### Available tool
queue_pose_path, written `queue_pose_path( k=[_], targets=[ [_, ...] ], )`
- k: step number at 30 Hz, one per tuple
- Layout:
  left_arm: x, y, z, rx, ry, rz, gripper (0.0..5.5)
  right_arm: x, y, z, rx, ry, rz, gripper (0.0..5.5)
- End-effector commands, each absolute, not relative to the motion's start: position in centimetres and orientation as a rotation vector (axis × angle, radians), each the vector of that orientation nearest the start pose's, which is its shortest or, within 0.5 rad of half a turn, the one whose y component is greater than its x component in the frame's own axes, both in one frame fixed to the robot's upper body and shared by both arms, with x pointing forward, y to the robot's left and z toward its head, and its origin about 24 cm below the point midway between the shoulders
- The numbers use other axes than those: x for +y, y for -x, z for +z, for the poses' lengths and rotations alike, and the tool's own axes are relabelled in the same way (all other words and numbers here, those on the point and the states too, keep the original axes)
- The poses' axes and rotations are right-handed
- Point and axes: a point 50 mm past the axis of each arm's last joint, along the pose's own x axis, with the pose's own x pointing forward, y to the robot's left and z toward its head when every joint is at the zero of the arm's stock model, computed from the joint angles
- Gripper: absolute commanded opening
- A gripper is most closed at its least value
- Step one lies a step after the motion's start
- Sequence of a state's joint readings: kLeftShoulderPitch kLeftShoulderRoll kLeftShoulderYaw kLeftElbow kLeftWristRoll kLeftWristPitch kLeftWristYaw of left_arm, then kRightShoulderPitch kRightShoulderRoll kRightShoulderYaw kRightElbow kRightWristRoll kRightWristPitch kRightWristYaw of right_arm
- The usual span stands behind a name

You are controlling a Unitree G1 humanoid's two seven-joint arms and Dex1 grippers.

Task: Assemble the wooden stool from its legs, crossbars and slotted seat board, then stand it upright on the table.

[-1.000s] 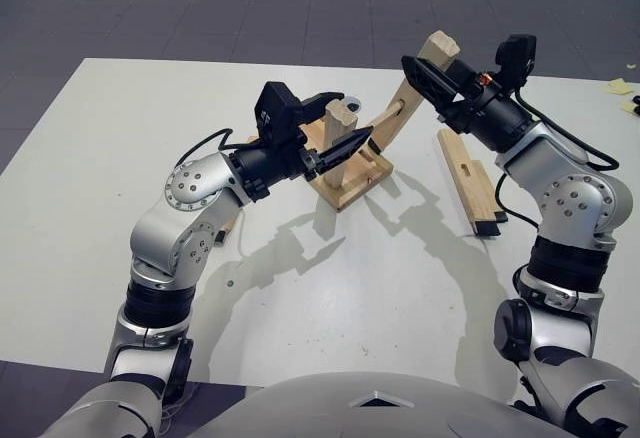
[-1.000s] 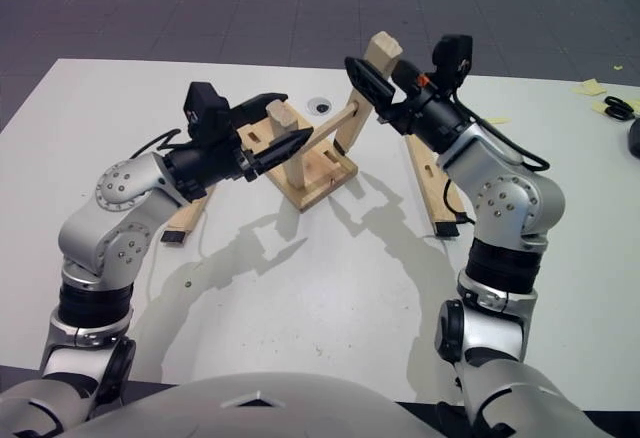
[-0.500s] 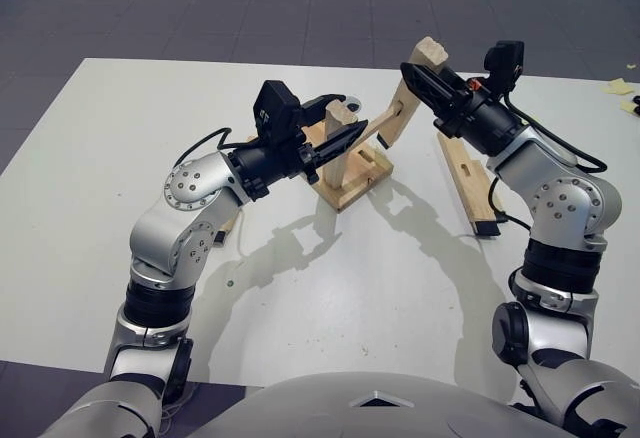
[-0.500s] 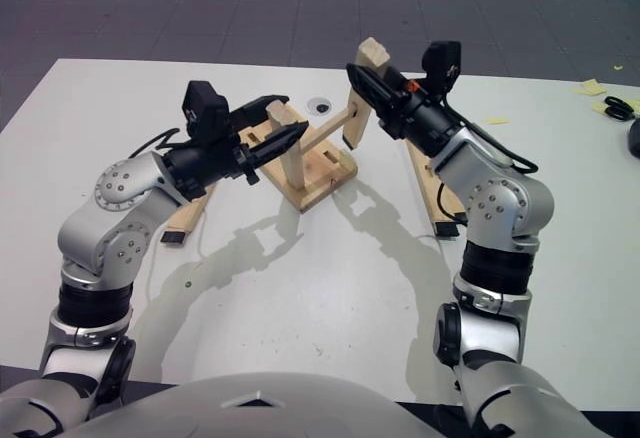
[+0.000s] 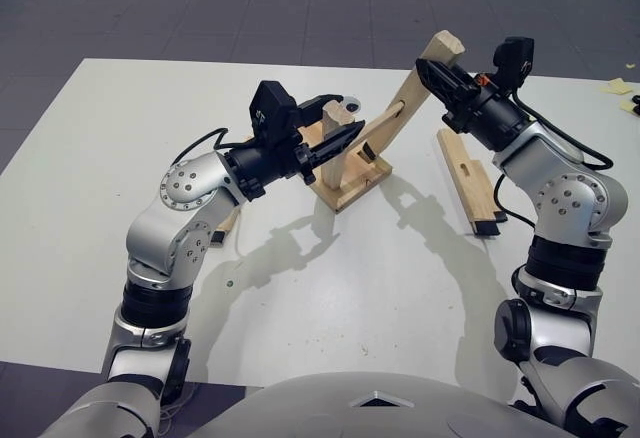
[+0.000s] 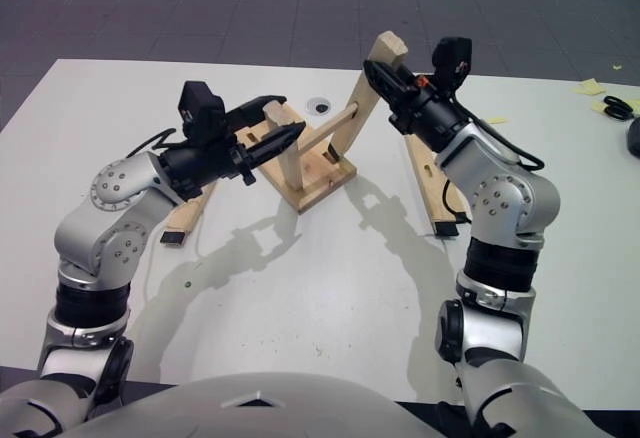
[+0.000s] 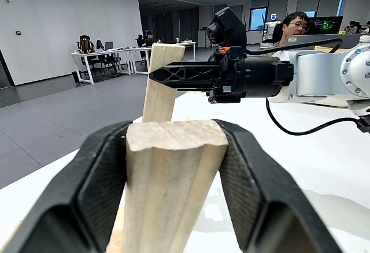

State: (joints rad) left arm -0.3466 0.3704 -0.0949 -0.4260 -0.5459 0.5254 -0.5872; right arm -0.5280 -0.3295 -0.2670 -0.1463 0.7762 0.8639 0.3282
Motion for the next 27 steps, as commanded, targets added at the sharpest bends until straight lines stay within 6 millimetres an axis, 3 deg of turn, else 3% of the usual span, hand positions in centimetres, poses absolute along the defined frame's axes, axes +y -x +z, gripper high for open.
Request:
queue_pose_path(
  k=[1, 7, 16, 20, 27],
  targets=[
    [11.0, -25.7, 17.6, -0.14, 0.067, -1.05, 2.27, -15.8, -31.1, 18.5, 0.12, -0.467, 0.688, 1.28],
    [11.7, -26.0, 18.2, -0.149, 0.07, -1.052, 2.27, -15.2, -30.9, 16.9, 0.275, -0.39, 0.702, 1.18],
    [11.2, -26.0, 17.5, -0.129, 0.008, -1.045, 2.23, -14.1, -29.3, 15.6, 0.421, -0.122, 0.756, 1.03],
    [10.6, -25.5, 15.9, -0.09, -0.072, -1.027, 2.21, -13.8, -29.4, 16.2, 0.394, 0.002, 0.757, 1.03],
    [10.7, -25.0, 13.9, -0.065, -0.084, -0.947, 2.06, -14.0, -29.2, 15.8, 0.433, 0.031, 0.725, 1.05]
  ],
)
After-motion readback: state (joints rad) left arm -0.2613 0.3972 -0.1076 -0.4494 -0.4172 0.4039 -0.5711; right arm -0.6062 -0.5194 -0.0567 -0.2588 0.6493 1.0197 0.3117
